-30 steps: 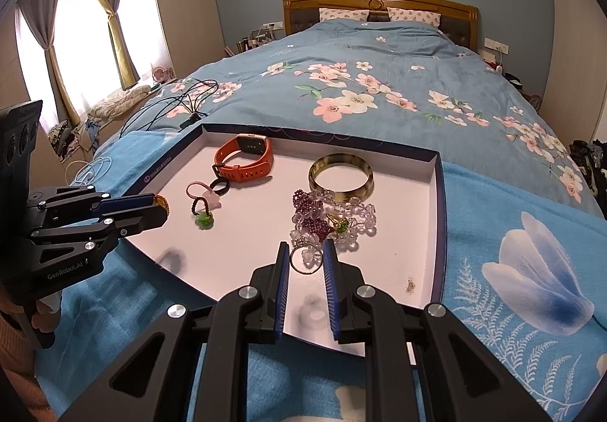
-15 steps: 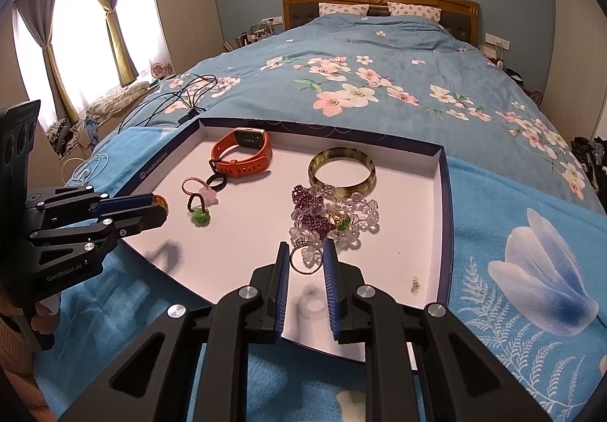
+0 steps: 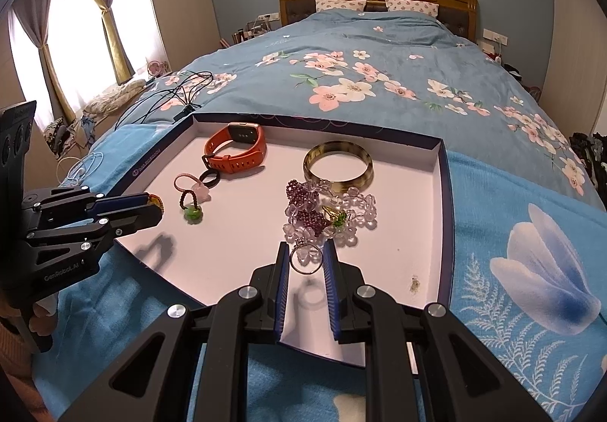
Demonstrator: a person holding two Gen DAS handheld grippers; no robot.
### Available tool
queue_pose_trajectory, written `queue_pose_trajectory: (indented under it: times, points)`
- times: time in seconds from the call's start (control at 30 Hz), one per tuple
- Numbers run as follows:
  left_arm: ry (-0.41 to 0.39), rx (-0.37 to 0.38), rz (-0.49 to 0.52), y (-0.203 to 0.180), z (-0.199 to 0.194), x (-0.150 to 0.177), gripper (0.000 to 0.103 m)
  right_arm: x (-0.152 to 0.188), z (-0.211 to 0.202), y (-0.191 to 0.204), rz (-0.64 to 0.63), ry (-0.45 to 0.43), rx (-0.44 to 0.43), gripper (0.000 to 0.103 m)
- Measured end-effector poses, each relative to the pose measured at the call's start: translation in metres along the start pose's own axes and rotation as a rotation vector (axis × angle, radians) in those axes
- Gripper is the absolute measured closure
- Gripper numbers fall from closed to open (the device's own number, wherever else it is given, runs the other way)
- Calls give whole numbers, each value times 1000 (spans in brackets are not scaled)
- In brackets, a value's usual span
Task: Organize jewelry
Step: 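Lower both rings into the box and open the left and right grippers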
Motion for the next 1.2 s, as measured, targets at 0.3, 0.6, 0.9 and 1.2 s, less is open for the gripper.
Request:
queue_pose_trajectory:
  times: [0.3, 0.6, 0.9, 1.2]
  points:
    - [9, -4, -8, 3, 4, 1, 86, 1, 4, 1, -2, 8, 0, 87]
    - [12, -6, -11, 3, 6, 2, 86, 4, 6, 2, -4, 14, 3, 87]
    - [20, -9, -18, 6, 9, 6, 86, 6, 8, 0, -2, 21, 7, 87]
    - [29, -13, -22, 7, 11, 7, 86, 7, 11, 1, -1, 28, 8, 87]
Point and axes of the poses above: each gripper's, at about its wrist camera, not at the fingertips, and z roughly the way its jaws point, y to its left, x to its underside, the point moved 10 cm from there along z, roughly the way its jaws point, and after that the axes turned 14 degrees about x, right-handed, at the moved point
